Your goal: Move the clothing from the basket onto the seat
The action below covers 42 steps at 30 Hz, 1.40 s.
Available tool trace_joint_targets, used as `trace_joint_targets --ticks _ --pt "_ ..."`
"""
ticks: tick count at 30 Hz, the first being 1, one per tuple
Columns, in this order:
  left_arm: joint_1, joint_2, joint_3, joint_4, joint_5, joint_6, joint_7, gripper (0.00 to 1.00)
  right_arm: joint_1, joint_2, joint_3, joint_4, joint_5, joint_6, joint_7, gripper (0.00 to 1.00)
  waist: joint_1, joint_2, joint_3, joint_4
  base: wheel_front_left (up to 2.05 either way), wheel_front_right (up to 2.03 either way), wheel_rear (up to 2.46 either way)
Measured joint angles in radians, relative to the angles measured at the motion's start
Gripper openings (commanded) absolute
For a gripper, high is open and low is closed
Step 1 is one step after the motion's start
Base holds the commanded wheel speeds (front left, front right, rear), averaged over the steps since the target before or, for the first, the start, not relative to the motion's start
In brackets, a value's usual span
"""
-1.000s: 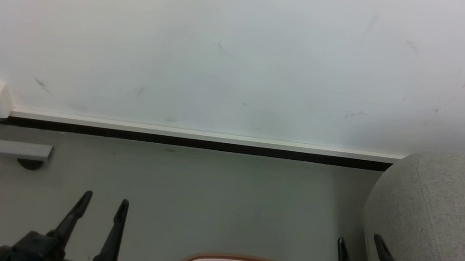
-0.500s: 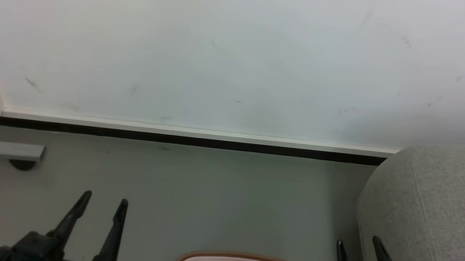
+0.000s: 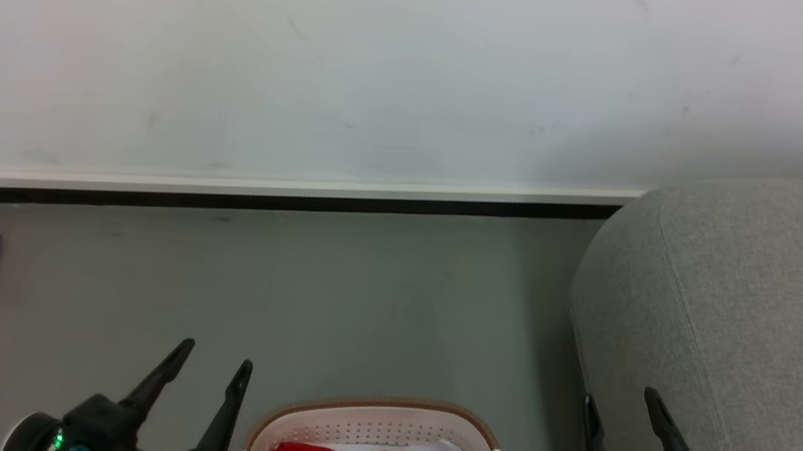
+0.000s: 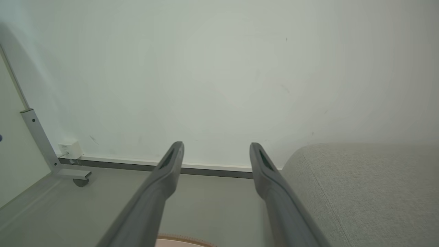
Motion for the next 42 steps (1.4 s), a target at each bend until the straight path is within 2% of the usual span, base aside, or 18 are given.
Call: trace_joint_targets --ticks 4,10,19,26,36,42 --pt "-0.036 0.041 -0.05 0.083 0.0 -0.005 0.0 1.0 -0.018 0.0 0.002 -0.029 0.007 0.0 0.0 1.0 0.0 0.0 0.051 -0.034 0.0 0.0 0.0" --pt "-0.136 0.128 -0.204 0.272 0.005 -0.005 0.002 1.0 -0.032 0.0 0.001 -0.058 0.029 0.0 0.0 1.0 0.0001 0.0 0.133 -0.092 0.0 0.0 0.0" --pt "-0.314 0.206 -0.435 0.519 0.008 -0.005 0.101 1.0 -0.061 0.0 -0.004 -0.11 0.066 0.0 0.0 1.0 0.0001 0.0 0.261 -0.17 0.0 0.0 0.0" --pt "-0.437 0.237 -0.611 0.614 -0.013 -0.005 0.155 1.0 -0.08 0.0 0.01 -0.149 0.104 0.0 0.0 1.0 0.0001 0.0 0.366 -0.216 0.0 0.0 0.0" --pt "-0.626 0.315 -0.83 0.734 -0.012 -0.005 0.252 1.0 -0.124 -0.001 0.038 -0.202 0.169 0.0 0.0 1.0 0.0002 0.0 0.526 -0.279 0.0 0.0 0.0" --pt "-0.703 0.32 -0.959 0.773 -0.011 -0.005 0.314 1.0 -0.133 -0.001 0.042 -0.22 0.197 0.0 0.0 1.0 0.0001 0.0 0.609 -0.318 0.0 0.0 0.0"
